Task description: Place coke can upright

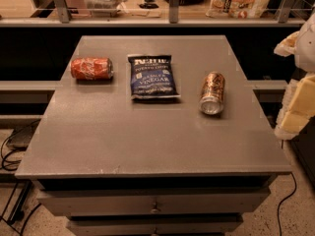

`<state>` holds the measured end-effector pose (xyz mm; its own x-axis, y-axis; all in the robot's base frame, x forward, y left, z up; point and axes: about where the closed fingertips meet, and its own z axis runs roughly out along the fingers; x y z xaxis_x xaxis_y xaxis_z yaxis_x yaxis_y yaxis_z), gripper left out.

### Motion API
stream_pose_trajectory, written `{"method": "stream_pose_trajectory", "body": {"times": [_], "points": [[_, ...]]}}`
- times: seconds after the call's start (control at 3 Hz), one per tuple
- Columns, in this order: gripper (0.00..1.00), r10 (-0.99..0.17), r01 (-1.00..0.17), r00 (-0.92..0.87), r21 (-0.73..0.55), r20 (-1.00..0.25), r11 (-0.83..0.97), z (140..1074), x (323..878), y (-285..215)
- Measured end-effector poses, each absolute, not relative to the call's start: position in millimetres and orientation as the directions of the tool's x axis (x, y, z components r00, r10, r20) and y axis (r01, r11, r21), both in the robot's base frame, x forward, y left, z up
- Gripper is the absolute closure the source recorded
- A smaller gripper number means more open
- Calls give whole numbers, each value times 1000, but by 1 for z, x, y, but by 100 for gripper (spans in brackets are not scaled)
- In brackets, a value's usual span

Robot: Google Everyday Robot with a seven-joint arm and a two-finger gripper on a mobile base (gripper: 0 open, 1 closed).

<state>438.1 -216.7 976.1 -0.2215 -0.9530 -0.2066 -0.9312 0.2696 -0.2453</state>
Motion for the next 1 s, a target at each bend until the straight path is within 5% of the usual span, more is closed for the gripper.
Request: {"method": "stream_pose_trajectory", "body": {"times": [0.67, 1.0], "points": [[0, -967, -940, -168, -264, -191, 215, 981, 443, -200], [0, -984, -952, -44, -292, -172, 94, 989, 451, -151]]}}
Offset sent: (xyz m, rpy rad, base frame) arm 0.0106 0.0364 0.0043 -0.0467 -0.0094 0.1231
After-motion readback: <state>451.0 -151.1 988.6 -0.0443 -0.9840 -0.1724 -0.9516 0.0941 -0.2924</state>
